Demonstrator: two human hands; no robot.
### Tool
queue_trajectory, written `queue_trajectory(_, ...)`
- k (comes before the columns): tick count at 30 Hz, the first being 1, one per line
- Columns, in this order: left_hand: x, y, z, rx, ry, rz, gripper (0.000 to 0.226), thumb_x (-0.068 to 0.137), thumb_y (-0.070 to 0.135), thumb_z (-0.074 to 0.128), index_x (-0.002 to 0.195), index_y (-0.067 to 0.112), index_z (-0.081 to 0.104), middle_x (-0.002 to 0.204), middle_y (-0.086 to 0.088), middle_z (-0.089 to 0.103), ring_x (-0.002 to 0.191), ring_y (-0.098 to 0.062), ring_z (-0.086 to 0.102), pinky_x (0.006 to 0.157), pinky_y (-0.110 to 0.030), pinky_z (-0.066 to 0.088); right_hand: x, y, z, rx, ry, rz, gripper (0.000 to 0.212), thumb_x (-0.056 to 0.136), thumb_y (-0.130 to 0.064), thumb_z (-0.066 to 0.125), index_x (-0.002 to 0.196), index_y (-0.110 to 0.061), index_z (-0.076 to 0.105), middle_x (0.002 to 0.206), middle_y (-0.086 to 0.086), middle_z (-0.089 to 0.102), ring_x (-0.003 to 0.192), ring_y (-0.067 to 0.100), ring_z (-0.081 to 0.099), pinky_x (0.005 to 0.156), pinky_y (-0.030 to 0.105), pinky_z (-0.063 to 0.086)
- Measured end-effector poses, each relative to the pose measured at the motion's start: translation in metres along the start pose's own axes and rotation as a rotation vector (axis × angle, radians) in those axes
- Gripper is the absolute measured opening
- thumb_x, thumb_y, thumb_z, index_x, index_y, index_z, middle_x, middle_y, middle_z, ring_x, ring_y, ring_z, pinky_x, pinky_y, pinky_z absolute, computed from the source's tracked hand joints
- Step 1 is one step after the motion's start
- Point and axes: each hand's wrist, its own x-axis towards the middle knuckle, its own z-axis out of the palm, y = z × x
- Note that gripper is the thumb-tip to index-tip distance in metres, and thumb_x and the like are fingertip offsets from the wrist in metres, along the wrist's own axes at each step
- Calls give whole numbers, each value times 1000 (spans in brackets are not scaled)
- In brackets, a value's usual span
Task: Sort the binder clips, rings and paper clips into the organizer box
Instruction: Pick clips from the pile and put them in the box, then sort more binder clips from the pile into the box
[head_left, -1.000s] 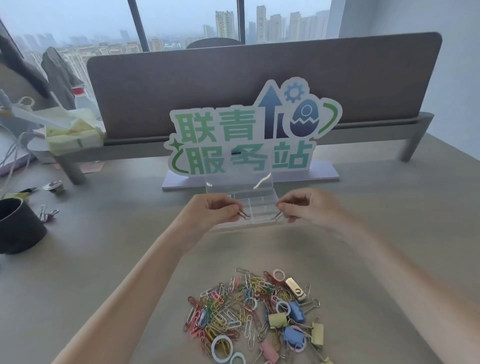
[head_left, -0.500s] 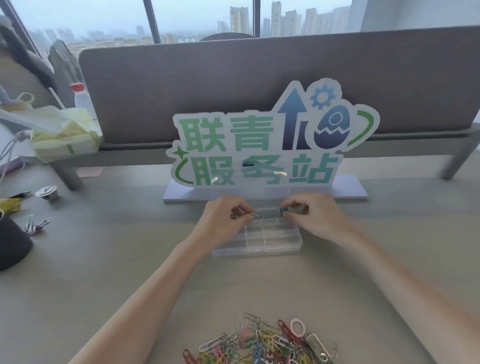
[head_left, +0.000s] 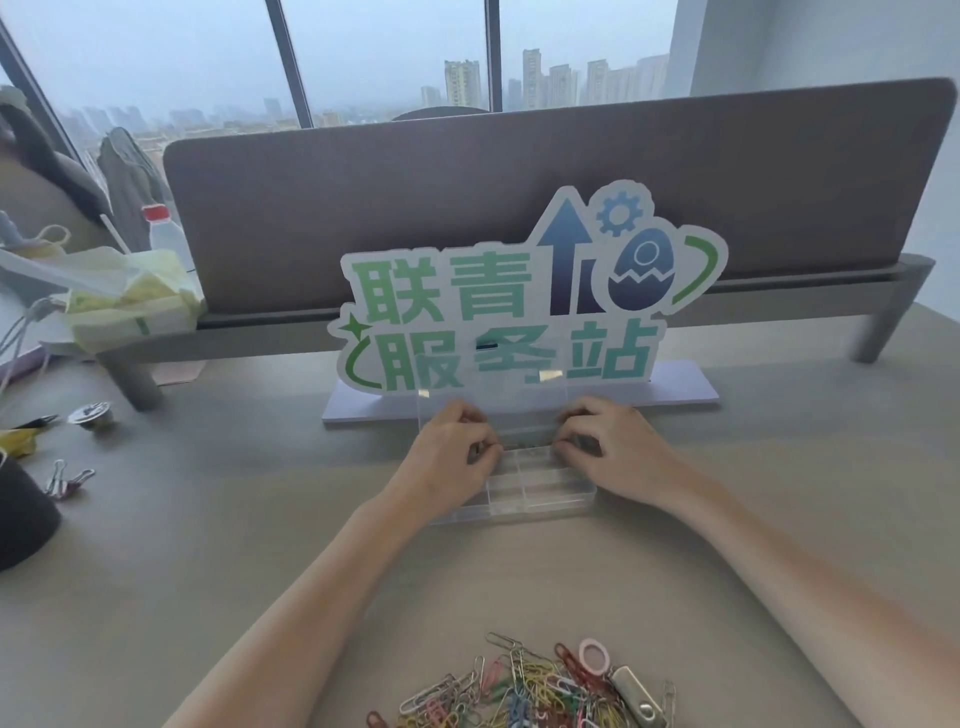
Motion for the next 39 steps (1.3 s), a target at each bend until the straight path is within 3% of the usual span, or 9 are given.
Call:
queue_trajectory(8, -2, -1, -1, -7, 7, 7, 18, 90, 21, 64, 90, 5, 74, 109, -3, 56, 83, -14, 54, 78, -17, 38, -3, -1, 1, -31, 39, 6, 13, 87, -27, 66, 89, -17, 76, 105, -4, 63, 96, 10, 57, 86, 32, 51)
queue_trajectory(13, -7, 4, -5, 39, 23, 53, 13, 89, 19, 64, 90, 8, 72, 108, -3, 56, 86, -17, 56, 81, -25, 46, -8, -1, -3, -27, 44, 34, 18, 90, -28, 65, 97, -16, 76, 113, -1, 63, 102, 15, 58, 90, 33, 48)
queue_trajectory(19, -34, 33, -32, -4, 86, 116, 8, 88, 17, 65, 89, 14, 72, 94, 5, 61, 76, -7, 58, 72, -20, 47, -39, -16, -22, 99, 119, 103, 11, 91, -22, 64, 96, -21, 74, 98, -11, 66, 81, 0, 56, 72, 16, 42)
queue_trajectory(24, -97, 88, -70, -160, -280, 213, 9, 88, 17, 68, 93, 22, 73, 87, 17, 67, 78, 5, 60, 66, -5, 43, -100, -49, -43, 240, -9, 115, 15, 88, -18, 69, 88, -32, 75, 84, -15, 70, 78, 5, 64, 74, 31, 54)
queue_trajectory(27, -138, 106, -70, -154, -483, 300, 17, 90, 22, 65, 105, 29, 70, 105, 19, 65, 95, 6, 59, 83, -9, 45, -144, -74, -53, 289, -69, 103, 14, 89, -18, 68, 91, -30, 75, 88, -18, 70, 84, 7, 65, 75, 26, 52)
queue_trajectory(29, -158, 109, -62, -133, -494, 379, 22, 91, 20, 64, 111, 28, 68, 117, 16, 63, 106, 2, 57, 96, -14, 41, -171, -88, -59, 300, -91, 63, 14, 89, -19, 67, 93, -31, 73, 90, -17, 69, 84, 10, 65, 74, 27, 52)
queue_trajectory(32, -172, 105, -50, -75, -451, 483, 26, 91, 17, 62, 115, 24, 67, 123, 11, 63, 113, -5, 54, 99, -17, 39, -198, -101, -65, 335, -117, -19, 16, 88, -18, 70, 91, -34, 72, 90, -12, 68, 76, 14, 64, 68, 33, 52)
queue_trajectory(35, -176, 101, -45, -19, -422, 516, 24, 90, 18, 62, 112, 25, 67, 117, 10, 65, 108, -9, 57, 93, -27, 46, -211, -107, -69, 335, -254, -35, 8, 84, -32, 75, 92, -33, 74, 96, -11, 66, 75, 15, 63, 67, 35, 51)
queue_trajectory(39, -176, 101, -45, -23, -426, 485, 17, 90, 18, 63, 105, 24, 67, 103, 8, 63, 93, -9, 58, 83, -28, 48, -213, -112, -72, 230, -412, -8, 19, 78, -43, 77, 94, -34, 74, 103, -13, 59, 80, 13, 63, 72, 27, 51)
